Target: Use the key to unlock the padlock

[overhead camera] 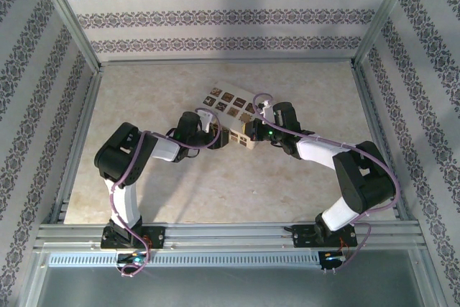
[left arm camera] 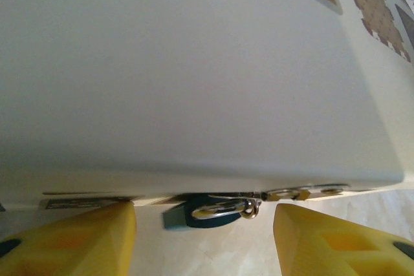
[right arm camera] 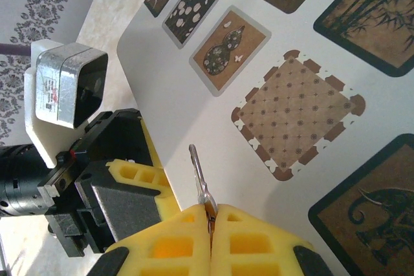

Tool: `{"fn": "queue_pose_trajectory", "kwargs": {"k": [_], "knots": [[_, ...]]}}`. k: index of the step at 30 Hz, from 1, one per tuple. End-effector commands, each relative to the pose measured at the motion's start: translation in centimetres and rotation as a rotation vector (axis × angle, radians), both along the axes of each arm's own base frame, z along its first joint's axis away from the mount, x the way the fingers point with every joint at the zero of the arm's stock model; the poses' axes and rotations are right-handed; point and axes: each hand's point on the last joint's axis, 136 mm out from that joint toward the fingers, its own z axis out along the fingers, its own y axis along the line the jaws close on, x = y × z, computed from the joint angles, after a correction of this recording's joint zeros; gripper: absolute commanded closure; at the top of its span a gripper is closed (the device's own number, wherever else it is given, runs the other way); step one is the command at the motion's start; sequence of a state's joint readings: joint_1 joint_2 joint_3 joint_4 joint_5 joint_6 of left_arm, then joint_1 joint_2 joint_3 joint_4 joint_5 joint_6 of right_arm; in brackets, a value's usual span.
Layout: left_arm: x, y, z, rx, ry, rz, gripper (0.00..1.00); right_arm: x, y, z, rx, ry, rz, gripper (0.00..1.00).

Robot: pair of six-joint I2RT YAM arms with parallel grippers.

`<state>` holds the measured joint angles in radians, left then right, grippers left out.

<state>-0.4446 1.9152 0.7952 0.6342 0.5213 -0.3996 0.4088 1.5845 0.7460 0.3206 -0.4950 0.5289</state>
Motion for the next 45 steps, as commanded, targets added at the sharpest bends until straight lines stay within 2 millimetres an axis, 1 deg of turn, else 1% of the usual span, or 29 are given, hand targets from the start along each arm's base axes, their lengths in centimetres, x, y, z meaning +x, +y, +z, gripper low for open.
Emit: {"fn": "queue_pose_trajectory", "kwargs": {"k": [1, 12, 17, 25, 31, 36, 45], "knots": [[0.2, -1.1, 0.5, -0.045, -0.014, -0.053, 0.43, -1.8, -1.1, -3.4, -0.068, 0.125, -0.023, 1.00], [-0.4, -2.4, 1.1, -0.075, -0.015, -0.089, 0.53, -1.8, -1.1, -3.4, -0.069, 0.125, -0.022, 1.00], [-0.3, -2.7, 1.6, -0.081, -0.025, -0.082, 0.58, -1.7, -1.0, -3.3, -0.068, 0.122, -0.021, 1.00], [0.5, -2.3, 1.8, -0.083, -0.031, -0.017, 0.58, -1.8, -1.1, -3.0, -0.065, 0.117, -0.020, 1.00], [1.1, -2.5, 2.6, -0.124, -0.022, 0.029, 0.59, -1.8, -1.1, -2.9, -0.067, 0.115, -0.021, 1.00], [1.0, -2.6, 2.3, -0.128, -0.008, 0.054, 0.61, -1.7, -1.1, -2.8, -0.066, 0.113, -0.025, 1.00], [1.3, -3.2, 2.1, -0.153, 0.005, 0.058, 0.67, -1.8, -1.0, -2.8, -0.067, 0.115, -0.024, 1.00]]}}
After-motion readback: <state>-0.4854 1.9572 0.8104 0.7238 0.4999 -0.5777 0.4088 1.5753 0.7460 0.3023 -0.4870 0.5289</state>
